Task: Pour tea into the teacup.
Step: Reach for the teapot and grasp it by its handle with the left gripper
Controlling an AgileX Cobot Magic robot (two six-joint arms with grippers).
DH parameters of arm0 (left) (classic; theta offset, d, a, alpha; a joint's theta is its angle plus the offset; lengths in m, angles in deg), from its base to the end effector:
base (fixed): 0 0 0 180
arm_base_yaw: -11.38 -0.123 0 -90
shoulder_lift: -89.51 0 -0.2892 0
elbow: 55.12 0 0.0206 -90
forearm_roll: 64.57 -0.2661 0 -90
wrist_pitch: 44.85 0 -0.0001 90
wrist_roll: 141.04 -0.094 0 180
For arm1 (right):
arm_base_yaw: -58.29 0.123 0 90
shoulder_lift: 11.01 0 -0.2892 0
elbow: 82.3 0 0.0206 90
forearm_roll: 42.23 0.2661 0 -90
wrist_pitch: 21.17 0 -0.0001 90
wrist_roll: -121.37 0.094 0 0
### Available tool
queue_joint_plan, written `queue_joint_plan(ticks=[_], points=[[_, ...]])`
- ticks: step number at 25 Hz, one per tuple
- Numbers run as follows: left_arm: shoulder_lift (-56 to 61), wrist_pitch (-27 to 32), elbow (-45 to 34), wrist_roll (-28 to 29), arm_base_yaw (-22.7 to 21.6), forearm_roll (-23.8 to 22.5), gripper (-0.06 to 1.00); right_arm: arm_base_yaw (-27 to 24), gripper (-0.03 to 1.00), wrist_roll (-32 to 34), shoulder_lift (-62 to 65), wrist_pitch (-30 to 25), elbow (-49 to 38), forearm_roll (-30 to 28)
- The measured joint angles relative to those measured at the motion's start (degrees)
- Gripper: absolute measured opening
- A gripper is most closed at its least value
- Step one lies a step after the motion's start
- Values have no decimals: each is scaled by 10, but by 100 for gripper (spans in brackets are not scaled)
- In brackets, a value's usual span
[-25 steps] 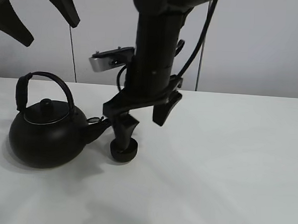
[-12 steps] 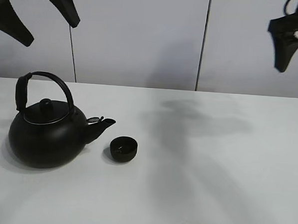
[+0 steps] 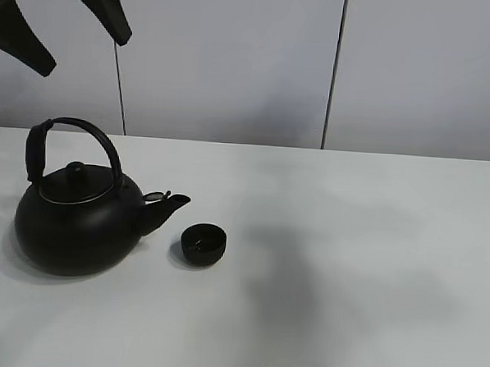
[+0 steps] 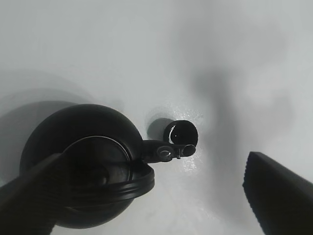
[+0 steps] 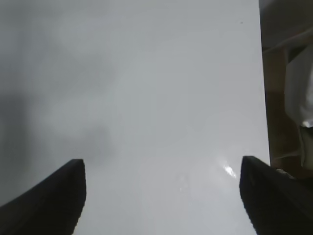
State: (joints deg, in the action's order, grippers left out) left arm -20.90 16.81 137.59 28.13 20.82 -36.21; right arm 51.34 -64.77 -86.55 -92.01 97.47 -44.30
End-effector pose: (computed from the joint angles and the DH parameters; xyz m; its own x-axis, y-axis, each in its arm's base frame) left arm 0.3898 -0.1047 0.3006 -0.9203 0.0961 -0.3792 0.2591 0.8760 -0.4067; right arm 0.2302 -0.0313 0.4099 -0.8394 -0.0172 -0.5432 0.0402 0.9948 -0.0937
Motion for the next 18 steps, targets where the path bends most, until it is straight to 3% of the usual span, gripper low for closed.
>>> queue_joint_plan(ticks=[7,11,15,18], points=[[0,0,0,0,0,0,70,0,58,16,422,27,-283,2],[0,0,0,0,0,0,70,0,58,16,606,28,-398,2],[0,0,0,0,0,0,70,0,58,16,687,26,-472,6],[0,0,0,0,0,0,70,0,58,16,689,30,-480,8]])
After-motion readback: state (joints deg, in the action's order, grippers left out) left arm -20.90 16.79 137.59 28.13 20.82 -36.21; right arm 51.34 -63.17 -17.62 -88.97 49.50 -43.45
